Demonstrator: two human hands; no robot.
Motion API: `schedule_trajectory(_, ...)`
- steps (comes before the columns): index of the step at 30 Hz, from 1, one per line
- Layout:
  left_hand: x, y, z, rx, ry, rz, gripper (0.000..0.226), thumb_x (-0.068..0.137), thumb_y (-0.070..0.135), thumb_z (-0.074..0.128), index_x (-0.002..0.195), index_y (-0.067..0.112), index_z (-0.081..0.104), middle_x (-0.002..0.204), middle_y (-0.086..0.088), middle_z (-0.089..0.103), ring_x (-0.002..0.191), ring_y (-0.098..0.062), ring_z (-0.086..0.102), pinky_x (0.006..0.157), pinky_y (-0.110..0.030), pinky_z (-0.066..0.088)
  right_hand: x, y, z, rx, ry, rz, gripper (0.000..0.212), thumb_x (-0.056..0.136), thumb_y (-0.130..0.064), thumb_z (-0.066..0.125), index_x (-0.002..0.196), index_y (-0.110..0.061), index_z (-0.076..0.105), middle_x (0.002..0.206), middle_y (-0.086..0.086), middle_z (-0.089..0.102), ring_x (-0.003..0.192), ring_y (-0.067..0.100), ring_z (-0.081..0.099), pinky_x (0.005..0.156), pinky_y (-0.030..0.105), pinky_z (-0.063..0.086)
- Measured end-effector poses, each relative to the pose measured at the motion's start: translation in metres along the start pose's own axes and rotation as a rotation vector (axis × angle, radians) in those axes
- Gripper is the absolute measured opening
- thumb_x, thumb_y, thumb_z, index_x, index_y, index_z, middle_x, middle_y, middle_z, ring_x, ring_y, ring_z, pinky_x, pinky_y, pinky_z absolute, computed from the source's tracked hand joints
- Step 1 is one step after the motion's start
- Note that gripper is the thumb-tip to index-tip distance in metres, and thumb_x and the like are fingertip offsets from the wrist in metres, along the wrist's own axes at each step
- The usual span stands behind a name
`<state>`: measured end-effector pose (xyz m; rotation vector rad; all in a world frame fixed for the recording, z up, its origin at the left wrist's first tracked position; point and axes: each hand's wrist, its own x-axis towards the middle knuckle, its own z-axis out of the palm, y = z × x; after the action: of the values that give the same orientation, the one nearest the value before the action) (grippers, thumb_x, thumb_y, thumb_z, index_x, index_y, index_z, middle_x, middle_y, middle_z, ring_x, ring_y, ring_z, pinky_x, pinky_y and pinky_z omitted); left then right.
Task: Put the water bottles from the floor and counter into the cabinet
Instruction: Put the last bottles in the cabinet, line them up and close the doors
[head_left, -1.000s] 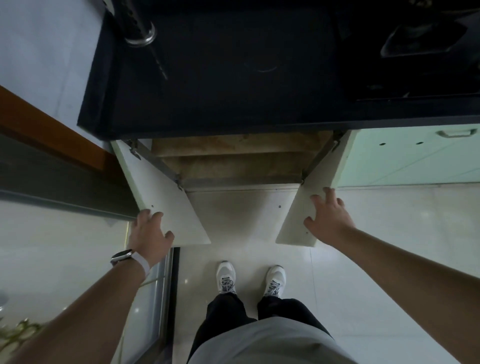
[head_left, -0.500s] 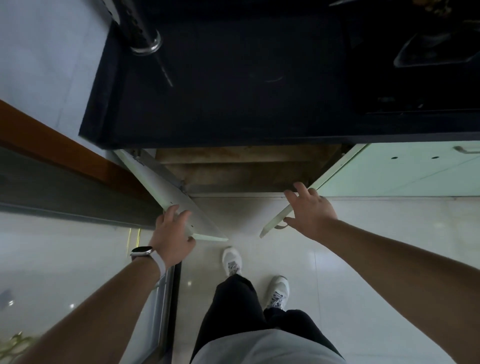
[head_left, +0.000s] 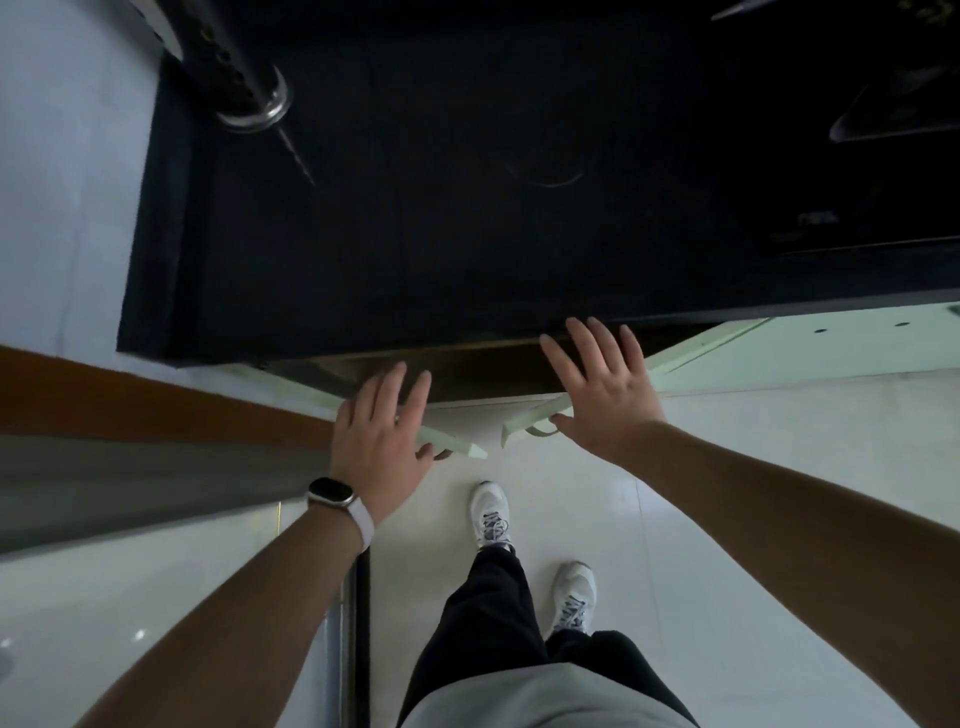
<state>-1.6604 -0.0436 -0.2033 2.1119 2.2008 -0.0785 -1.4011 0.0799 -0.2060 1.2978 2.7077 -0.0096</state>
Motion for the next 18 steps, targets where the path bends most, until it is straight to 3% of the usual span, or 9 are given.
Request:
schedule_trajectory(3, 0.026, -0.006, 0.001, 0.027, 0.029, 0.042, 0.104, 0.068, 0.049, 0.086, 0.151, 0.014, 0.035, 0.153, -0.022, 0.04, 0.138, -0.041, 0.037, 0.106, -0.06, 0.041, 0.022, -0.002, -0.001, -0.002, -0.015, 0.05, 0.106, 0.071, -0.055, 0.077, 0.152, -0.018, 0.021, 0.154, 0.017, 0.03, 0.143, 0.039, 0.025, 0.116, 0.059, 0.019)
schedule_trajectory(6, 0.046, -0.008, 0.005, 0.016, 0.047, 0.047, 0.103, 0.07, 0.05, 0.084, 0.152, 0.015, 0.031, 0.154, -0.021, 0.04, 0.14, -0.042, 0.04, 0.109, -0.063, 0.037, 0.042, -0.005, 0.0, 0.018, -0.001, 0.101, 0.099, 0.071, -0.049, 0.079, 0.15, -0.015, 0.03, 0.151, 0.017, 0.035, 0.14, 0.039, 0.03, 0.114, 0.059, 0.022)
schedule_trajectory(13, 0.093, -0.012, 0.018, -0.01, 0.166, 0.018, 0.071, 0.078, 0.033, 0.08, 0.14, 0.011, 0.053, 0.138, -0.019, 0.054, 0.125, -0.039, 0.05, 0.104, -0.062, 0.041, 0.073, -0.008, 0.003, 0.074, 0.09, 0.173, 0.081, 0.072, -0.035, 0.08, 0.141, -0.013, 0.044, 0.141, 0.017, 0.045, 0.131, 0.039, 0.041, 0.112, 0.06, 0.027)
schedule_trajectory(18, 0.11, -0.011, 0.022, 0.007, 0.251, 0.027, 0.066, 0.076, 0.018, 0.08, 0.137, 0.011, 0.055, 0.126, -0.018, 0.057, 0.112, -0.038, 0.051, 0.091, -0.055, 0.045, 0.08, -0.008, 0.006, 0.067, 0.138, 0.183, 0.07, 0.077, -0.031, 0.076, 0.138, -0.013, 0.048, 0.137, 0.016, 0.049, 0.125, 0.038, 0.046, 0.11, 0.059, 0.03)
